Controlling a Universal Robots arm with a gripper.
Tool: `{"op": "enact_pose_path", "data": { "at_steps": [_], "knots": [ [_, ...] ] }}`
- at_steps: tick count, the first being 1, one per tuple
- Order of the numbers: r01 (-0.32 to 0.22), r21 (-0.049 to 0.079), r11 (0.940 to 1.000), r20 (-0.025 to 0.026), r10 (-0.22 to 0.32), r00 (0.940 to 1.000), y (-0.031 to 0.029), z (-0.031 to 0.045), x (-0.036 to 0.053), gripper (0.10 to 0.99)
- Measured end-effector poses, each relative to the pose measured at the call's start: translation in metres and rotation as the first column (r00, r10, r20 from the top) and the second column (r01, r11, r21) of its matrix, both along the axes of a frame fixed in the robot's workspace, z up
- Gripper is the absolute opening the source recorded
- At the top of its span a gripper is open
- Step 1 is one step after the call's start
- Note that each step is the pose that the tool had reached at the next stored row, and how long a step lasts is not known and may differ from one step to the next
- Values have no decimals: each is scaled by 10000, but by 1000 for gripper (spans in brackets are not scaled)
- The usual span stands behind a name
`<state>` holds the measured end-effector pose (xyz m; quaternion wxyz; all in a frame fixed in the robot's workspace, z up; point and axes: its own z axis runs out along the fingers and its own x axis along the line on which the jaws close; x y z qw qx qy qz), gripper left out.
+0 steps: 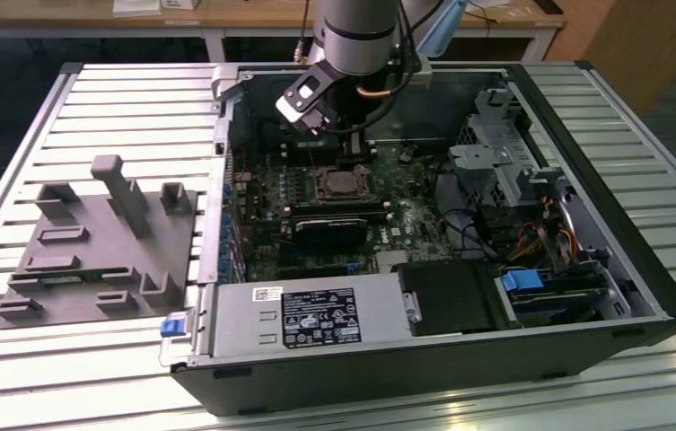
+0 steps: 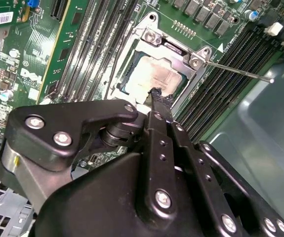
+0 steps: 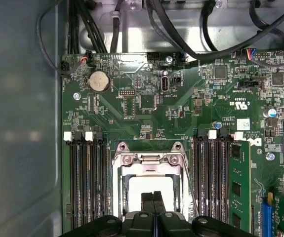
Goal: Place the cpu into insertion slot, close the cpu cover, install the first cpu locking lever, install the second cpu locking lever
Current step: 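Close the cpu cover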
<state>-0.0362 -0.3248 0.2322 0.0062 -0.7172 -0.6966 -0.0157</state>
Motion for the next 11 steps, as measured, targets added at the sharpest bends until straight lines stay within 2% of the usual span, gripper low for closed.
{"op": "enact_pose_path", "data": {
  "at_steps": [3,6,11],
  "knots": [
    [-432,-5,9991,-1,432,9991,0,0,0,106],
    [-971,-10,9953,-1,971,9953,0,-1,0,106],
    [-1873,-20,9823,-2,1873,9823,0,-2,0,106]
  ]
}}
